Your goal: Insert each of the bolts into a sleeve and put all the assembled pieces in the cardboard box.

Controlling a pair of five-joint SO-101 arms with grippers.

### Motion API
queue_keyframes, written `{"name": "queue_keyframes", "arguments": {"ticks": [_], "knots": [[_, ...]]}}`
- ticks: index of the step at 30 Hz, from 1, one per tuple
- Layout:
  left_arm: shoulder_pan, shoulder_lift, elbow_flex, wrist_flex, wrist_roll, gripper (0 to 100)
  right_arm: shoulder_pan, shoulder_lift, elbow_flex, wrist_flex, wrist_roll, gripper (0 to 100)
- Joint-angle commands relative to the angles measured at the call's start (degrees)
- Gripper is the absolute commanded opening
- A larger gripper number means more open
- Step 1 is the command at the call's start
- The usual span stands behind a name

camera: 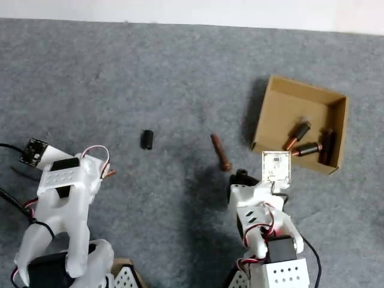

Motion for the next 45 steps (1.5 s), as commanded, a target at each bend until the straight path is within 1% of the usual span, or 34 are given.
{"name": "queue_keyframes", "arguments": {"ticks": [1,4,9,19,24,27,30,34,37,39,42,45], "knots": [[-3.7,-0.6,1.1,-3.6,0.3,18,0.4,-0.7,-0.6,-1.6,0.6,0.9],[-5.3,-0.6,2.7,-6.3,0.2,18,0.3,-0.7,-0.6,-1.6,0.6,0.9],[-5.1,-0.5,4.6,-8.5,0.2,18,0.3,-0.7,-0.6,-1.6,0.6,0.9],[-5.1,-0.5,4.6,-8.7,-1.1,17,0.3,-0.7,-0.6,-1.6,0.6,0.9],[-3.5,-0.4,4.6,-8.6,-1.1,17,0.3,-0.7,-0.6,-1.6,0.6,0.9],[-3.5,2.2,3.8,-8.6,-1.1,17,0.3,-0.7,-0.6,-1.6,0.6,0.9],[-3.5,6.6,-0.6,-7.6,-1.1,12,0.3,-0.7,-0.6,-1.6,0.6,0.9],[-3.5,13.0,-7.3,-1.0,-1.1,1,0.3,-0.7,-0.6,-1.6,0.6,0.9],[-3.5,16.3,-11.3,3.8,-1.1,1,0.3,-0.7,-0.6,-1.6,0.6,0.9],[-3.5,17.8,-13.0,5.5,-1.8,0,0.3,-0.7,-0.6,-1.6,0.6,0.9],[-3.6,17.7,-13.3,4.0,-6.2,0,0.3,-0.7,-0.6,-1.6,0.6,0.9],[-3.7,14.3,-13.6,1.1,-9.3,0,0.3,-0.7,-0.6,-1.6,0.6,0.9]]}}
